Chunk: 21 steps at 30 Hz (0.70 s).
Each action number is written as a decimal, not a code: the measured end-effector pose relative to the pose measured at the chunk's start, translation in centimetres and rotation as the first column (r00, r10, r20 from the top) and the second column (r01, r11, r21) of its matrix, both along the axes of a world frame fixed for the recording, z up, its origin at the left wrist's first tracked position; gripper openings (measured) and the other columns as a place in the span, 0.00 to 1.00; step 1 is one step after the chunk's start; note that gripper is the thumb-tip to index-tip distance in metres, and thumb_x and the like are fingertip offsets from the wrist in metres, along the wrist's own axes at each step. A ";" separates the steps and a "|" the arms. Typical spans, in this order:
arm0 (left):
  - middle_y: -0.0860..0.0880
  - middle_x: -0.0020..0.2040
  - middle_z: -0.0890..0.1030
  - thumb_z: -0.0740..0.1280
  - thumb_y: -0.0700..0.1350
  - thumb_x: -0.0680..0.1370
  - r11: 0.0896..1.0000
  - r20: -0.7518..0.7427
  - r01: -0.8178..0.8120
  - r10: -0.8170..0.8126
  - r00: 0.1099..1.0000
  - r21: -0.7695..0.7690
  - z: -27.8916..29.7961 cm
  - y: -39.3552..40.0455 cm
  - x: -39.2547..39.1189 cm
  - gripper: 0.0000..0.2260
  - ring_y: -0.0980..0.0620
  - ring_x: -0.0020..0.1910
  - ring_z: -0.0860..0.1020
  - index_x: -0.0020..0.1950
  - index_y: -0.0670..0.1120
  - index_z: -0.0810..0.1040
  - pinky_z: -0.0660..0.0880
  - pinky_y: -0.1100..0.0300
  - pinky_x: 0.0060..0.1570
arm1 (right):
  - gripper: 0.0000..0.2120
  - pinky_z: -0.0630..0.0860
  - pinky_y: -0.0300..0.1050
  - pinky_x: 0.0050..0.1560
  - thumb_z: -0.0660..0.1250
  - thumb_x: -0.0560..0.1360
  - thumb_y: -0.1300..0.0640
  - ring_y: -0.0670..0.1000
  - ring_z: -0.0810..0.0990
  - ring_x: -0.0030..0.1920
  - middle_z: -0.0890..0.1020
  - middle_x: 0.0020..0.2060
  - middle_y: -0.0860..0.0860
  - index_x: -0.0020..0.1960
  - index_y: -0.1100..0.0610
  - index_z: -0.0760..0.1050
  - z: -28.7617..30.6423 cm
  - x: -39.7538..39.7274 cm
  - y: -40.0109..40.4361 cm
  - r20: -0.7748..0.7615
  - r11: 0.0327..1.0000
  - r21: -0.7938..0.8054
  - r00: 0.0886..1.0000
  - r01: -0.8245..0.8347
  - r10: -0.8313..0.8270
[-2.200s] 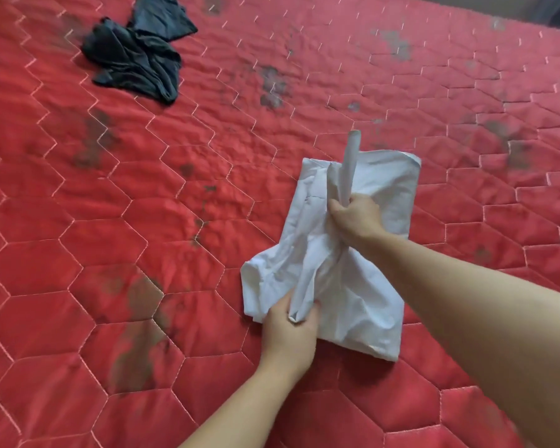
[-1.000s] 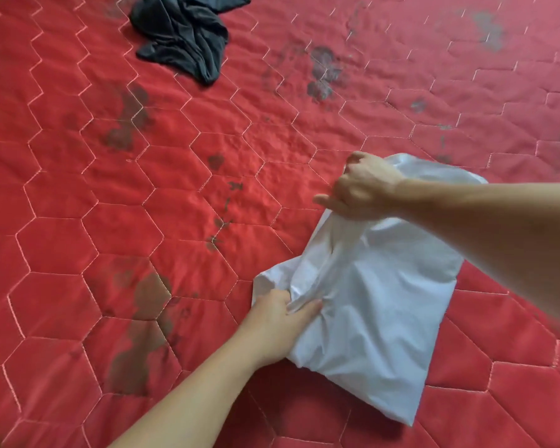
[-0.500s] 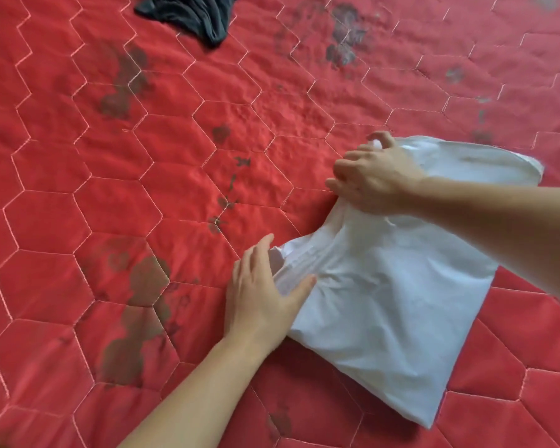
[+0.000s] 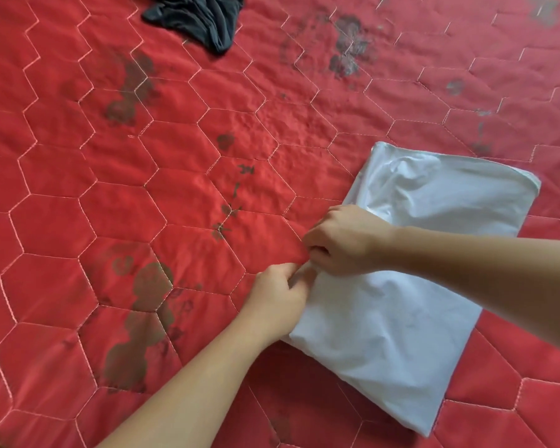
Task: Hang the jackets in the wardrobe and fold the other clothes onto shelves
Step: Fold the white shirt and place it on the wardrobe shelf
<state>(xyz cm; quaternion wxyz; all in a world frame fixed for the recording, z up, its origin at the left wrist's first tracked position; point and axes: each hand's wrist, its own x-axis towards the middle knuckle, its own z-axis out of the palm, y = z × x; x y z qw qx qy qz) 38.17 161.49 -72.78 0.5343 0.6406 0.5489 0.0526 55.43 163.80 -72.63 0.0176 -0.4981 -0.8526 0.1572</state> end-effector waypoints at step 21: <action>0.53 0.48 0.78 0.58 0.48 0.80 0.888 -0.183 0.076 0.010 0.983 0.453 -1.9 -2.9 0.3 0.08 0.48 0.49 0.77 0.54 0.51 0.76 0.73 0.50 0.49 | 0.25 0.58 0.66 0.70 0.52 0.78 0.43 0.58 0.70 0.70 0.73 0.69 0.52 0.71 0.51 0.69 -2.0 8.9 -3.7 0.227 0.945 0.158 0.920 0.288 -0.318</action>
